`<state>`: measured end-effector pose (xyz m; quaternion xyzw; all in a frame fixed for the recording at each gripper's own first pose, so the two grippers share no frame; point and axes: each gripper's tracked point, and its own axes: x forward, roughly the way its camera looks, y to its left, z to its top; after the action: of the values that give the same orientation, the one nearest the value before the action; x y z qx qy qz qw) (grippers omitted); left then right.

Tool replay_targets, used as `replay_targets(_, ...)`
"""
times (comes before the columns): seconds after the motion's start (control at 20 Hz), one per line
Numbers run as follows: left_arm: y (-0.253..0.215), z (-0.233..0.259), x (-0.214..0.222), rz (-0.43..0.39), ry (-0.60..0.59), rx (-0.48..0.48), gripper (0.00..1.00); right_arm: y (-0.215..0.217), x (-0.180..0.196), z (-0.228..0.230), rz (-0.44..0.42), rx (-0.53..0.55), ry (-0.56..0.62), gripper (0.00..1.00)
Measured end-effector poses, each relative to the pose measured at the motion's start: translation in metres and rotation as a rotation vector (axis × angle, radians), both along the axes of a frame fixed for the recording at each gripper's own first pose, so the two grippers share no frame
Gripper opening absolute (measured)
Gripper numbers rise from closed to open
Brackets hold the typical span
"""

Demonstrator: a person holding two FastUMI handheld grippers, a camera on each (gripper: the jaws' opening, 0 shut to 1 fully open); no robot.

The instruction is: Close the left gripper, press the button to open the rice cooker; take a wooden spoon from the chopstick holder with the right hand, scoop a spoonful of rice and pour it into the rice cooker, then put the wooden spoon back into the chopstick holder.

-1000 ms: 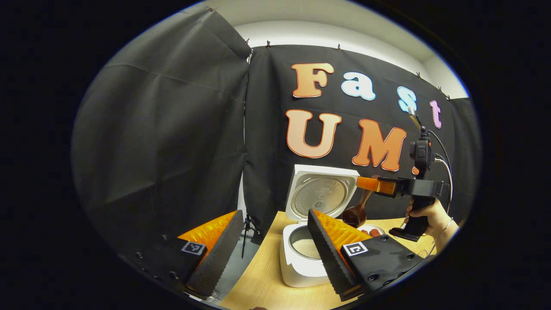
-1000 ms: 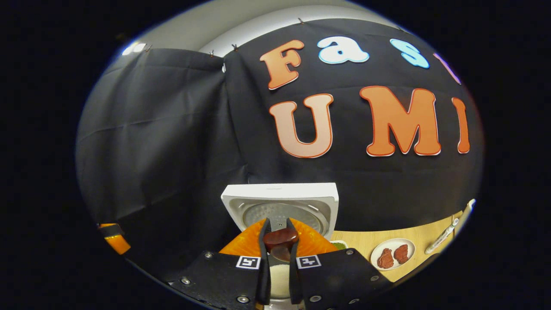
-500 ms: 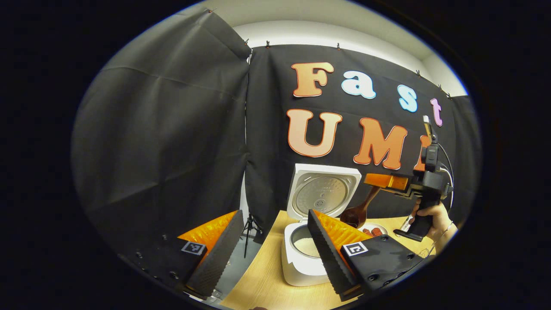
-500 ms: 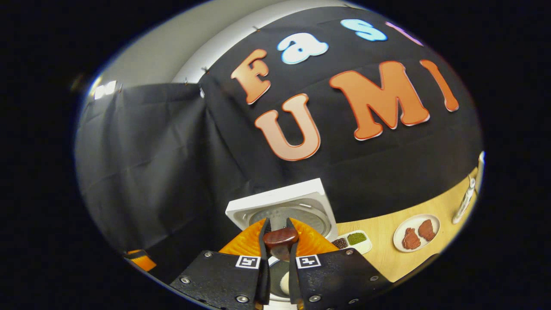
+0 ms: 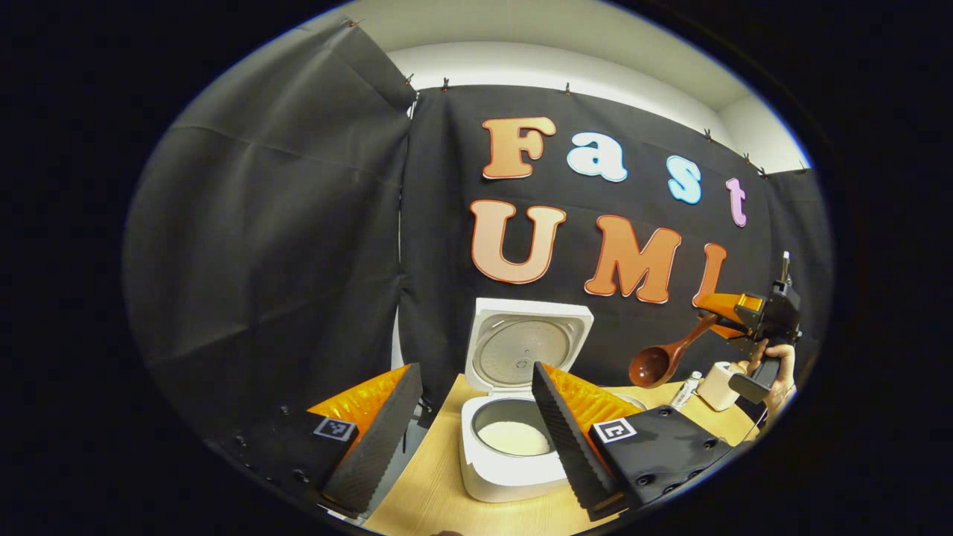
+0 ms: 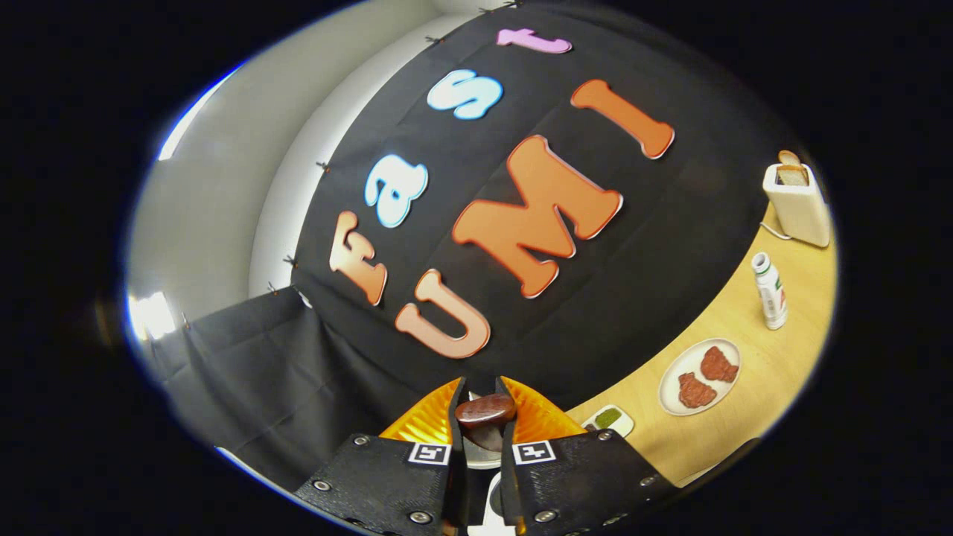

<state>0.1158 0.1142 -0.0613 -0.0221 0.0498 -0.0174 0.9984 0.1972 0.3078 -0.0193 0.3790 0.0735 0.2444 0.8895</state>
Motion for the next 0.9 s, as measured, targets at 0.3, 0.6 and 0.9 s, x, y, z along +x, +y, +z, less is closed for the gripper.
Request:
replay_targets(0.3, -0.021, 0.004, -0.009, -0.037, -0.005, 0.011, 1.0, -0.13, -0.014, -0.02, -0.185, -0.013, 0.037, 0.16)
replay_targets(0.6, -0.039, 0.012, -0.017, -0.052, -0.017, -0.002, 1.0, -0.227, -0.049, -0.052, -0.32, -0.023, 0.089, 0.16)
replay_targets(0.9, -0.059, 0.024, -0.025, -0.081, -0.038, 0.004, 1.0, -0.287, -0.078, -0.091, -0.394, -0.056, 0.135, 0.16)
